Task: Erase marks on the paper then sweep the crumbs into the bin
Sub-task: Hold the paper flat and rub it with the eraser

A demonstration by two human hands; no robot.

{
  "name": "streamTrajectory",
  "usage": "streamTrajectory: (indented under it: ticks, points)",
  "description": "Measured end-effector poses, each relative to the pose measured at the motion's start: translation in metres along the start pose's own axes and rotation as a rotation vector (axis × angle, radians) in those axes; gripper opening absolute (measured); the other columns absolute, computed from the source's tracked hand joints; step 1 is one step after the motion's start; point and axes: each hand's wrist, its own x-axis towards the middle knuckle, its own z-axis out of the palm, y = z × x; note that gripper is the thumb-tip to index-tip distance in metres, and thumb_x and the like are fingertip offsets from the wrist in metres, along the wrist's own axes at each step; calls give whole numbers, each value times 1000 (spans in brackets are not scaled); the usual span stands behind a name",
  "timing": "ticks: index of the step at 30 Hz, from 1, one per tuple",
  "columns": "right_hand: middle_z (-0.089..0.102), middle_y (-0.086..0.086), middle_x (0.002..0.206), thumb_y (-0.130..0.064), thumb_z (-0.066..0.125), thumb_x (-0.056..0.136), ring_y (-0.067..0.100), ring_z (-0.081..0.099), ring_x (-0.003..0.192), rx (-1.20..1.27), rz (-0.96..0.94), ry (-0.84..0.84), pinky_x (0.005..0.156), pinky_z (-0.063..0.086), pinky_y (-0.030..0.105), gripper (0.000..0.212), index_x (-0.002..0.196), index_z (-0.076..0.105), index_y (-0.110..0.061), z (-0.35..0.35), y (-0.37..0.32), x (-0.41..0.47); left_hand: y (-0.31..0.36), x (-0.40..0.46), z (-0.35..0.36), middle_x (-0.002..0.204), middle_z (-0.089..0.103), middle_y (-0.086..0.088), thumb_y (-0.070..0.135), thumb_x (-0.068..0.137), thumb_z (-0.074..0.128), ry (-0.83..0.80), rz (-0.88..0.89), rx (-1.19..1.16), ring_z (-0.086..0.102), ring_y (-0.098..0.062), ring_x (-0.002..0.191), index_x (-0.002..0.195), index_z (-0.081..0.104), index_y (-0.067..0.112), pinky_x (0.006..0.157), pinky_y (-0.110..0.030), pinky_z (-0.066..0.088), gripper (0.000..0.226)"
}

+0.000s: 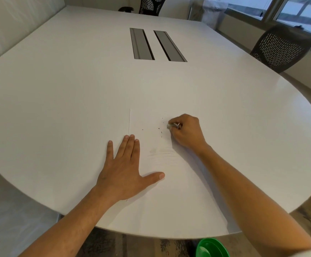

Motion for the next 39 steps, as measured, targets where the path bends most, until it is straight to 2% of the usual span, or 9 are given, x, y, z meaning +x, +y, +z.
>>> streamTrajectory:
  ticks: [3, 8, 14, 18, 22, 25, 31, 36, 39]
  points:
    - [71, 12, 75, -4, 60, 80, 29, 65, 77, 0, -4, -15, 65, 50, 31, 21, 61, 67, -10, 1, -4, -4, 0, 0, 1, 159, -27, -5, 97, 60, -6, 2, 2, -1, -29, -18, 144, 149, -22, 11, 117, -56, -9, 125]
    - [68, 5, 86, -11, 66, 81, 16, 60, 74, 5, -211, -121, 69, 48, 24, 15, 94, 75, -13, 6, -26, -62, 0, 1, 4, 159, -27, -5, 97, 61, -6, 11, 9, -18, -31, -16, 144, 149, -23, 11, 116, -56, -12, 124]
    - [73, 7, 89, -6, 63, 81, 18, 65, 83, 22, -81, -9, 75, 50, 25, 12, 84, 74, -4, 6, -12, -18, -1, 1, 1, 159, -28, -5, 97, 61, -6, -1, 2, -5, -31, -18, 144, 149, -23, 12, 116, -56, -12, 124]
    - [74, 4, 95, -2, 62, 81, 12, 65, 86, 41, 41, 25, 66, 40, 1, 18, 90, 76, -6, 3, -6, 9, 0, 1, 0, 159, -27, -5, 97, 62, -4, -2, -1, 9, -29, -19, 144, 149, -23, 12, 116, -56, -11, 123]
    - [73, 8, 85, -8, 67, 81, 18, 63, 73, 65, -65, -38, 64, 46, 16, 10, 86, 75, -5, 2, -18, -25, 0, 1, 2, 159, -28, -5, 97, 61, -5, 5, 0, -11, -31, -17, 143, 149, -23, 11, 116, -56, -12, 124]
    - [70, 0, 84, -11, 69, 80, 10, 59, 73, 54, -173, -104, 69, 44, 13, 14, 92, 76, -13, 3, -19, -59, 0, 1, 3, 160, -27, -5, 97, 62, -4, 21, 1, -14, -31, -16, 144, 150, -21, 11, 116, -55, -12, 124]
    - [72, 8, 81, -8, 65, 80, 20, 62, 73, 22, -64, -4, 73, 52, 34, 10, 80, 73, -3, -2, -7, -25, 0, 1, 1, 160, -26, -5, 97, 62, -6, 14, 1, 1, -29, -18, 144, 150, -20, 11, 117, -56, -11, 124]
    - [74, 5, 89, -4, 63, 81, 15, 64, 78, 61, 37, 11, 74, 50, 23, 13, 85, 75, -5, -2, -9, -5, 0, 0, 1, 160, -26, -5, 97, 62, -4, 11, -1, 1, -28, -18, 145, 150, -20, 11, 117, -56, -10, 124]
    - [73, 3, 87, -6, 65, 81, 15, 63, 78, 47, -88, -50, 73, 50, 25, 11, 84, 75, -7, 3, -20, -29, 0, 0, 2, 160, -26, -5, 97, 63, -3, 18, 1, -12, -29, -18, 144, 150, -21, 10, 116, -56, -11, 124]
